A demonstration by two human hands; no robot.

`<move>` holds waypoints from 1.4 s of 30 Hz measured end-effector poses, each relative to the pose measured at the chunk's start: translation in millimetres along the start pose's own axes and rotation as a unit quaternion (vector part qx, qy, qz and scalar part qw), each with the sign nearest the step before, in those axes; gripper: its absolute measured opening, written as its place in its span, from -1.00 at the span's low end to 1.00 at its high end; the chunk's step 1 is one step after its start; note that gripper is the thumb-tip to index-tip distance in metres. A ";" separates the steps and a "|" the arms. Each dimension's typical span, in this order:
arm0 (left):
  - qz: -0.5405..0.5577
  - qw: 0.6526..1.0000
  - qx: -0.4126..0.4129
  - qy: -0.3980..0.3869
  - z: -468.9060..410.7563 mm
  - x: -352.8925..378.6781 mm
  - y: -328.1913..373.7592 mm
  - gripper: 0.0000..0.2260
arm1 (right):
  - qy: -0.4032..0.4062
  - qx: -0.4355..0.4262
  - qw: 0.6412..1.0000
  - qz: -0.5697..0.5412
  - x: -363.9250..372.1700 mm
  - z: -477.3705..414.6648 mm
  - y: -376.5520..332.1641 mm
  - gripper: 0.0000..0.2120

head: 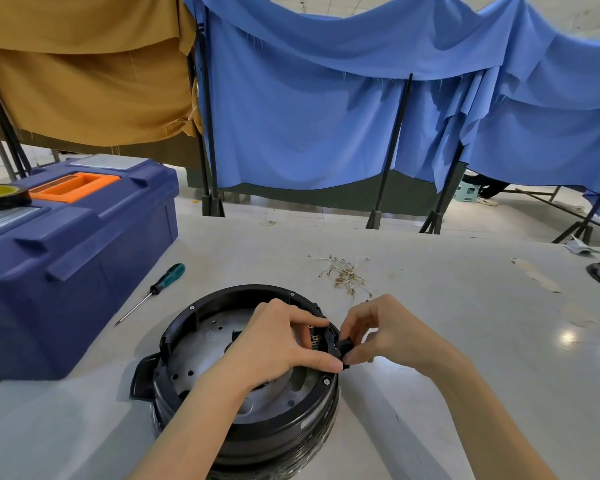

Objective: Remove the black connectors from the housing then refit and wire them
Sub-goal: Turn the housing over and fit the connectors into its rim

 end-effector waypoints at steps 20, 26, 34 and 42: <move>0.003 1.000 -0.007 -0.008 -1.2 3.4 -5.1 -0.46 | -0.008 -0.019 0.999 -0.030 0.3 0.1 2.6 -0.84; 0.012 1.000 -0.002 -0.006 -2.2 3.9 -5.7 -0.35 | -0.005 -0.019 1.000 -0.024 4.6 -1.4 1.1 -0.85; 0.001 1.000 -0.003 -0.009 -2.6 3.8 -5.8 -0.48 | 0.009 -0.007 0.999 -0.047 -2.0 0.2 4.9 -0.79; 0.000 1.000 -0.013 -0.009 -2.8 4.0 -5.0 -0.58 | 0.051 0.024 0.997 -0.044 -4.8 -3.1 13.2 -0.92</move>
Point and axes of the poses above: each hand's wrist, its own z-axis away from the middle knuckle, its own x-axis out of the palm, y = z × x, the point moved 9 cm from there along -z, towards the middle knuckle, and after that the axes turned 5 degrees about -x, right-handed, at the moved point
